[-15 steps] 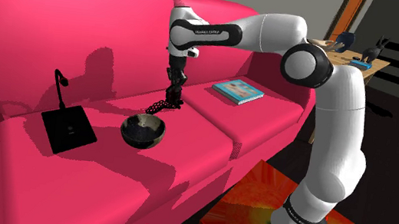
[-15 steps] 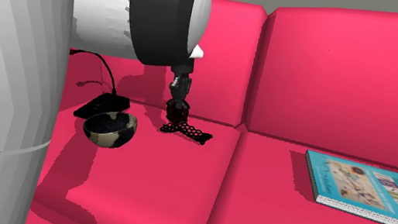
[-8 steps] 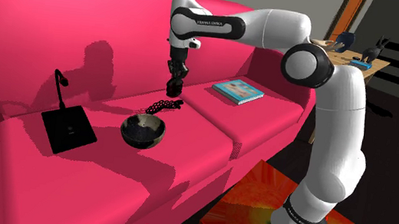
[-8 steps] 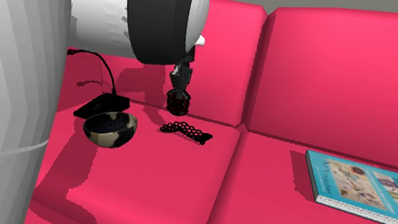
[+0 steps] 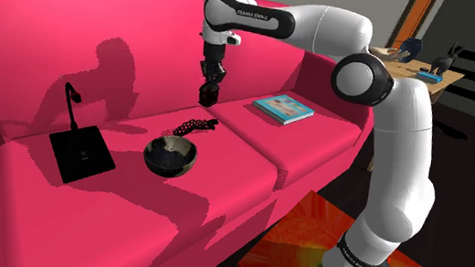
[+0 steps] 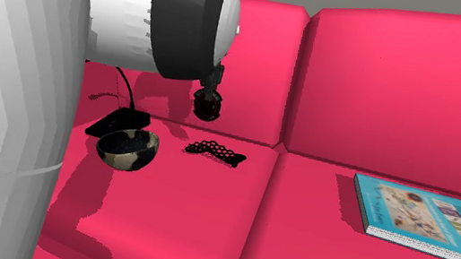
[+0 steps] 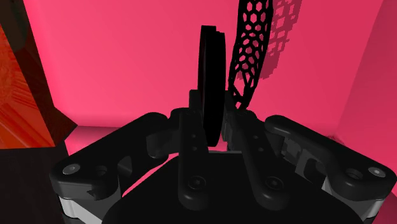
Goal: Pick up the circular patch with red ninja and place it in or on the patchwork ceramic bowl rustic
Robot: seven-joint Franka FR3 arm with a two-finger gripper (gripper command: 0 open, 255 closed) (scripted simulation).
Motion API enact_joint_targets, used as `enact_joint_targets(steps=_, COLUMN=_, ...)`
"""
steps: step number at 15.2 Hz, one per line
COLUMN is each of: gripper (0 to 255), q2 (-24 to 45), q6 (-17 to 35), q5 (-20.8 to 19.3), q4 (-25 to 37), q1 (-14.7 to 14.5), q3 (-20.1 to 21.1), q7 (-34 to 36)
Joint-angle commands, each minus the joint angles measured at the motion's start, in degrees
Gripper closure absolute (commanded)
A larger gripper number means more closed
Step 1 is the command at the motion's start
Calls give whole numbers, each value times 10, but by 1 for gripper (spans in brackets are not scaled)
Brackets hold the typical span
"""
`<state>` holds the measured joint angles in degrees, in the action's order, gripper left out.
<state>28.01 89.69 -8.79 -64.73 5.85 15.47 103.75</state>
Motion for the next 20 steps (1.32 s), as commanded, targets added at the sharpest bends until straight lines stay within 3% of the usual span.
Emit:
enact_joint_targets(steps=1, gripper=255, q2=-5, q6=-8, q5=0, q4=2, q1=-8, q3=3, q7=10)
enact_joint_targets(steps=9, gripper=255, q2=-42, q6=-16, q5=2, q4=-31, q1=-69, q3=30, q7=100)
enact_joint_targets(steps=17, gripper=255, q2=-34, q6=-45, q5=-6, q4=2, q1=-141, q3=56, q7=189)
enact_joint_targets(steps=20, gripper=255, q2=-43, q6=-17, q5=-3, q4=-36, q1=-135, q3=56, q7=190)
